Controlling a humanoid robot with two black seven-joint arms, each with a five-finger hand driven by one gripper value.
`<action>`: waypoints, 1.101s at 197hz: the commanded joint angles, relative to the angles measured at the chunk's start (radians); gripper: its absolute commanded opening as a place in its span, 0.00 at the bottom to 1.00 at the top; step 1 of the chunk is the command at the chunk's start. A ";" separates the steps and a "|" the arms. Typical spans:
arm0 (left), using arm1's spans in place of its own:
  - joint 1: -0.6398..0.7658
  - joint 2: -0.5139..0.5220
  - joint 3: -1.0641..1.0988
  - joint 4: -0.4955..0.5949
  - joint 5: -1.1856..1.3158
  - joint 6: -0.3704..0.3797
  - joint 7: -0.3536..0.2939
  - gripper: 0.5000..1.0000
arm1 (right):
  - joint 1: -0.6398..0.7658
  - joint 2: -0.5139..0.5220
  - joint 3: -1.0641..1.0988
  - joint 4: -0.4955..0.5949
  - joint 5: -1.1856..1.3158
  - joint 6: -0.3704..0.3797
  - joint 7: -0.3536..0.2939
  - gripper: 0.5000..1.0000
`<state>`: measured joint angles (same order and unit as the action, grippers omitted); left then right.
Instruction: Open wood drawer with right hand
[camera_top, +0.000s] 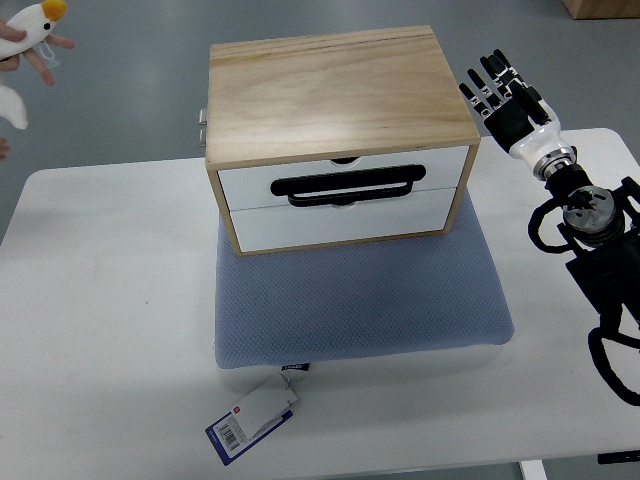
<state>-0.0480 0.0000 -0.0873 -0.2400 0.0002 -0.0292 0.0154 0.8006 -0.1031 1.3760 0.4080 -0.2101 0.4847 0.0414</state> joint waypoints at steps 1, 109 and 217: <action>0.000 0.000 0.000 -0.001 0.000 0.000 0.000 1.00 | 0.000 -0.001 0.000 0.000 0.000 0.000 0.000 0.89; -0.001 0.000 -0.003 -0.010 0.000 -0.001 0.000 1.00 | 0.180 -0.184 -0.232 0.002 -0.003 0.000 -0.014 0.89; -0.006 0.000 -0.005 -0.018 0.001 -0.003 0.000 1.00 | 0.891 -0.372 -1.319 0.305 -0.077 0.020 -0.206 0.89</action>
<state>-0.0531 0.0000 -0.0914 -0.2589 0.0039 -0.0323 0.0152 1.5367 -0.4731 0.2676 0.6014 -0.2574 0.5057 -0.1264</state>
